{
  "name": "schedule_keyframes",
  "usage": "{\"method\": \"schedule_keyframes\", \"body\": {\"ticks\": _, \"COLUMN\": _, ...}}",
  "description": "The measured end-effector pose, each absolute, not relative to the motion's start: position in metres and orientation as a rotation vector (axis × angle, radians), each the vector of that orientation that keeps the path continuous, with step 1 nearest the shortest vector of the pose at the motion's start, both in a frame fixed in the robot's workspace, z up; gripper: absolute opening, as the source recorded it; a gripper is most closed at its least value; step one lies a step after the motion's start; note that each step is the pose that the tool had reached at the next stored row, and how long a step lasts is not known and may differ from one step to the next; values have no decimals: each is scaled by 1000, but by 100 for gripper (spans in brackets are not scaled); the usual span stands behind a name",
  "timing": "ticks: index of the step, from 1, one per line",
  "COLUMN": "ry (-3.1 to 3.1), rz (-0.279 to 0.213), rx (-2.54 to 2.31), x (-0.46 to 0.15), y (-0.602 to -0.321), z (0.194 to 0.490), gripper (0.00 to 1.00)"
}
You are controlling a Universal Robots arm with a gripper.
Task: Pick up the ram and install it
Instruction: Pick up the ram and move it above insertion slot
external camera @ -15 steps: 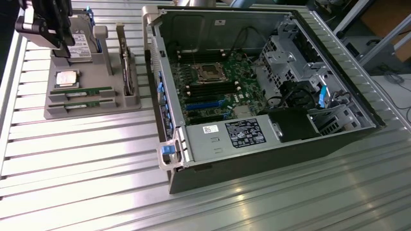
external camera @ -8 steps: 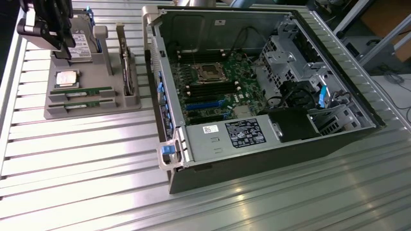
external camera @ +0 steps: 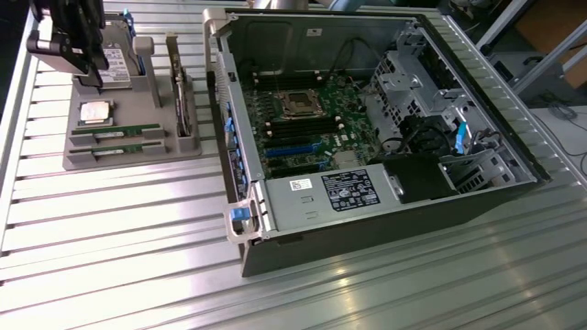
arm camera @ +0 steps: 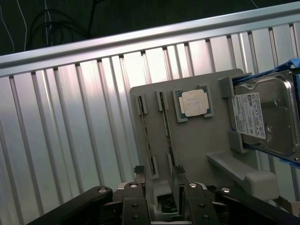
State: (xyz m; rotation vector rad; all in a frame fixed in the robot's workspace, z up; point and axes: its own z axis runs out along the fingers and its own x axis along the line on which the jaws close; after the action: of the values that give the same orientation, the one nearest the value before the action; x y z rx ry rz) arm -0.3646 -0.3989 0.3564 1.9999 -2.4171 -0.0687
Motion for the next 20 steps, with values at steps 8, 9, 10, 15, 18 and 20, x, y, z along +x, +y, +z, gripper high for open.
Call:
{"method": "schedule_keyframes", "body": {"ticks": 8, "ry": -2416, "rz": -69, "rx": 2001, "x": -365, "y": -399, "z": 352, "gripper": 36}}
{"method": "schedule_keyframes", "body": {"ticks": 9, "ry": -2416, "rz": -69, "rx": 2001, "x": -365, "y": -399, "z": 351, "gripper": 36}}
{"method": "schedule_keyframes", "body": {"ticks": 10, "ry": -2416, "rz": -69, "rx": 2002, "x": -365, "y": -399, "z": 351, "gripper": 36}}
{"method": "schedule_keyframes", "body": {"ticks": 15, "ry": -2415, "rz": -69, "rx": 2003, "x": -365, "y": -399, "z": 348, "gripper": 36}}
{"method": "schedule_keyframes", "body": {"ticks": 18, "ry": -2414, "rz": -69, "rx": 2004, "x": -365, "y": -399, "z": 347, "gripper": 36}}
{"method": "schedule_keyframes", "body": {"ticks": 20, "ry": -2413, "rz": -69, "rx": 2004, "x": -365, "y": -399, "z": 346, "gripper": 36}}
